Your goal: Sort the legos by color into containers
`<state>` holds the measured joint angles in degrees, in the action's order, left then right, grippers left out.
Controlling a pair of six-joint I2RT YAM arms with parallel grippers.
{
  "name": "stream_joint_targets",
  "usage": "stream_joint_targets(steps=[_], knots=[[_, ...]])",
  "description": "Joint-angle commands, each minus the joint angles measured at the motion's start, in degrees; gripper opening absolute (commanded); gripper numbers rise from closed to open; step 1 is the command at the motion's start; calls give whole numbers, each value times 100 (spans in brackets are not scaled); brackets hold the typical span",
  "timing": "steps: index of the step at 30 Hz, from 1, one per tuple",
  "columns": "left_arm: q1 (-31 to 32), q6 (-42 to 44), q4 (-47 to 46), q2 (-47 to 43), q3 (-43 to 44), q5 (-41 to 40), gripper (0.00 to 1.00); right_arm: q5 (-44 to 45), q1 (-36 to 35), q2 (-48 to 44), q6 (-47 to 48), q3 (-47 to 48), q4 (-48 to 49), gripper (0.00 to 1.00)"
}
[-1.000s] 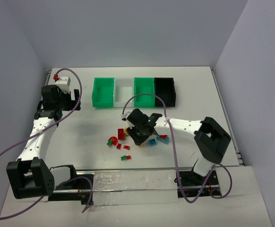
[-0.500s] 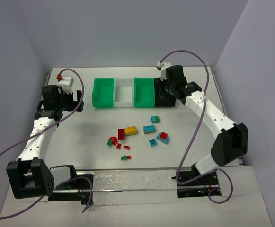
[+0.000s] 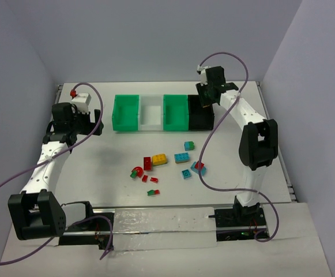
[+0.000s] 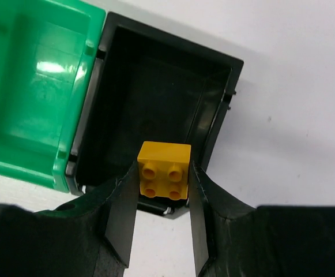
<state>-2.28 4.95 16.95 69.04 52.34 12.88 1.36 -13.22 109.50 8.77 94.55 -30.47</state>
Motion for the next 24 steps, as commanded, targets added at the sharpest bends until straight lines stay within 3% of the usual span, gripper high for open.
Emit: stream_joint_targets(steps=[1,2,5,6,9,13,15,18,24], knots=[[26,-29,-95,-17,243,114,99,-233,21,245,7,616,6,38],[26,-21,-95,-9,251,121,99,-304,21,289,18,666,-9,52],[26,-23,-82,29,295,149,99,-383,23,384,42,794,-115,72],[26,-31,-67,51,325,166,99,-376,25,427,55,892,-195,84],[26,-56,-49,112,380,219,99,-369,28,377,79,987,-292,97],[26,23,-20,67,398,428,99,-1052,14,17,446,990,-450,100],[26,157,-66,-66,308,751,99,-2084,-68,-378,1192,959,-814,100],[26,278,-69,-154,195,1246,99,-3461,-397,-535,2652,1133,-2127,100],[22,477,130,-256,57,2351,99,-4230,-1449,-786,4713,451,-3182,100]])
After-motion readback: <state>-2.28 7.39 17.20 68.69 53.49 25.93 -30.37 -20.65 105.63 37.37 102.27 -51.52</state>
